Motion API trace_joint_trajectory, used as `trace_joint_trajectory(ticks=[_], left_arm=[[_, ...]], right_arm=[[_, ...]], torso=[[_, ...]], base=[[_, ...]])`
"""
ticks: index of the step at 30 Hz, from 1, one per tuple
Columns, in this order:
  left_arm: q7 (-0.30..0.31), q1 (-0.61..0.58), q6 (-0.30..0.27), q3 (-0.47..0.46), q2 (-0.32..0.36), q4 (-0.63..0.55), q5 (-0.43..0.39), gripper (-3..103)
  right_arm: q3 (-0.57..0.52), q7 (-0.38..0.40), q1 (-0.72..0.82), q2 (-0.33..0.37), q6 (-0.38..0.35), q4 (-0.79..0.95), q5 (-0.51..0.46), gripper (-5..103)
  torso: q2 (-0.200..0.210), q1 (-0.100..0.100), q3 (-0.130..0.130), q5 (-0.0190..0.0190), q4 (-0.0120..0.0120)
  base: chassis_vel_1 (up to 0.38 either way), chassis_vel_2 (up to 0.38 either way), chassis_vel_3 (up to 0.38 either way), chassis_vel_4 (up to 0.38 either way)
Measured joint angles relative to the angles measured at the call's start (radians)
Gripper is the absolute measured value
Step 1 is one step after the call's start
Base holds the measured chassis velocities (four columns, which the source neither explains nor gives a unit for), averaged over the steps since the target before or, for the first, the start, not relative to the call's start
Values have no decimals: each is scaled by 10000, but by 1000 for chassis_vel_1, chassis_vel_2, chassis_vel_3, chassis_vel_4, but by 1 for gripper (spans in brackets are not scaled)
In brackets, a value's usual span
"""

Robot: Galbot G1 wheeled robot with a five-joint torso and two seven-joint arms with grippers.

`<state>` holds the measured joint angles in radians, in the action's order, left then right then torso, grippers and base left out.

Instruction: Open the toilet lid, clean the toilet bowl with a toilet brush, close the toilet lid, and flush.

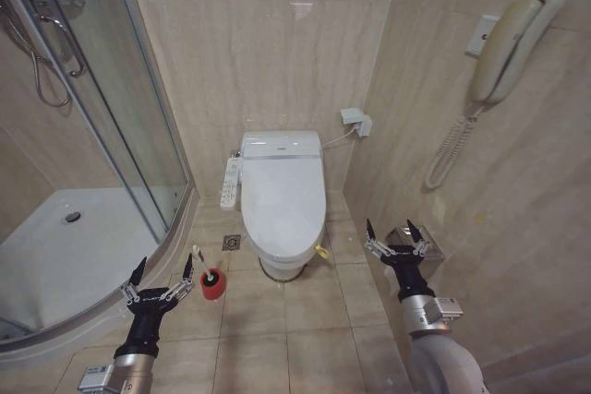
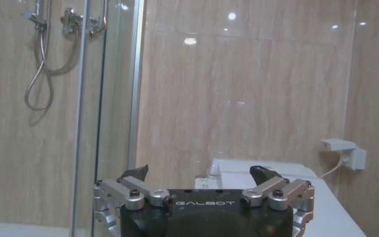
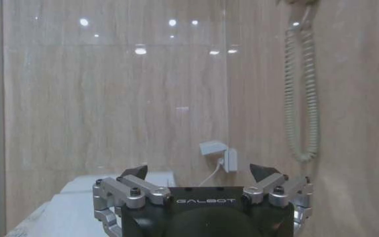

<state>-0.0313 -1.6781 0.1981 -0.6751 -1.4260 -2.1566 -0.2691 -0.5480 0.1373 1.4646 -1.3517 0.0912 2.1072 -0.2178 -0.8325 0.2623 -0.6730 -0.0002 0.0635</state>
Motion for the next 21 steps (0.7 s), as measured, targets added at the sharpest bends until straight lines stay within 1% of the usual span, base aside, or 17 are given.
trace_joint_trajectory(ticks=[3,4,6,11,21], left_arm=[[0,-1,0,1,0,0,0,100],[0,-1,0,1,0,0,0,100],[0,-5,0,0,0,0,0,100],[0,-2,0,1,0,0,0,100],[0,1,0,1,0,0,0,100]], right_arm=[[0,1,1,0,0,0,0,100],[0,2,3,0,0,0,0,100],[0,1,4,0,0,0,0,100],[0,1,4,0,0,0,0,100],[0,1,-1,0,0,0,0,100]], torso=[[-1,-2,0,5,1],[-2,-5,1,2,5],[-4,-9,4,1,3],[-5,-7,3,1,2],[0,4,-1,1,1]], base=[[166,-198,-188,189],[142,-200,-166,165],[142,-139,-148,165],[54,-54,-81,40],[-22,29,40,-28]])
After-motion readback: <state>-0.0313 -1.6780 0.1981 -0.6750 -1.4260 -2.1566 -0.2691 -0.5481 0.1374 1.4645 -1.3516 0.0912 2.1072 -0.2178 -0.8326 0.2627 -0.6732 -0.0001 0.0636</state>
